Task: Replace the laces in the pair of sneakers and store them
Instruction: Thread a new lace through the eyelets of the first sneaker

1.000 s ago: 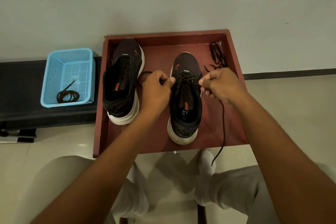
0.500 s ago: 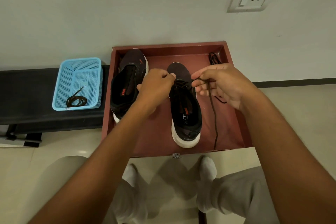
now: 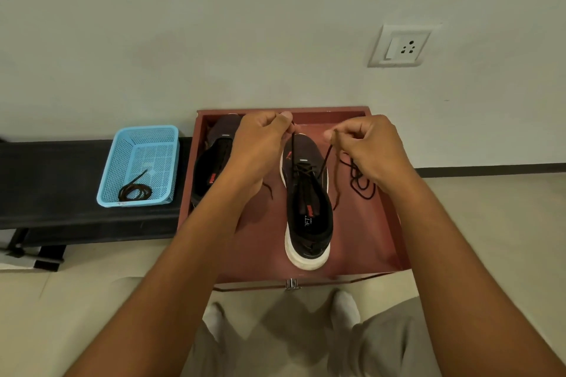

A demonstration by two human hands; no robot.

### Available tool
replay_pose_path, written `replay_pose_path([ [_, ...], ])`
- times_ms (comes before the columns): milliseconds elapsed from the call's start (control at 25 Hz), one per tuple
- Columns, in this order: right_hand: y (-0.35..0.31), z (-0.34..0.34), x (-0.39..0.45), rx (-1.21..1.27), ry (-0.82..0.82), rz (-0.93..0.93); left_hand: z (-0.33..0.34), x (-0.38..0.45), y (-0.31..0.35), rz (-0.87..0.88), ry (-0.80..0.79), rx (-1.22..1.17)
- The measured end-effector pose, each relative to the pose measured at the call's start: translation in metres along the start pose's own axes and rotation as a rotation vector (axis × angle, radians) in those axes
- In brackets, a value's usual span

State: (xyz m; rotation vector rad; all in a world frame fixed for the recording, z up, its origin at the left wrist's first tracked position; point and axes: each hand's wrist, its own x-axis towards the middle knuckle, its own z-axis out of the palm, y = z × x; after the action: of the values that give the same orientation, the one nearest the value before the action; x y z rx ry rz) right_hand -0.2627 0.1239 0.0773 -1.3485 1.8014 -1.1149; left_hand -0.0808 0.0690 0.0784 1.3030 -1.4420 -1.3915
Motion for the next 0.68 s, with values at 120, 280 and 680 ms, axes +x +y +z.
replay_pose_path([
  [120,-0.013,-0.002,0.006,0.026,0.061,-0.045,0.002,0.001,0.007,0.054,0.05,-0.005],
  [280,-0.031,-0.006,0.011,-0.008,0.142,-0.143,0.003,-0.001,0.015,0.083,0.087,-0.042],
  [680,-0.065,-0.008,0.015,0.361,0.185,-0.112,-0.001,0.002,0.038,0.185,0.176,-0.009],
])
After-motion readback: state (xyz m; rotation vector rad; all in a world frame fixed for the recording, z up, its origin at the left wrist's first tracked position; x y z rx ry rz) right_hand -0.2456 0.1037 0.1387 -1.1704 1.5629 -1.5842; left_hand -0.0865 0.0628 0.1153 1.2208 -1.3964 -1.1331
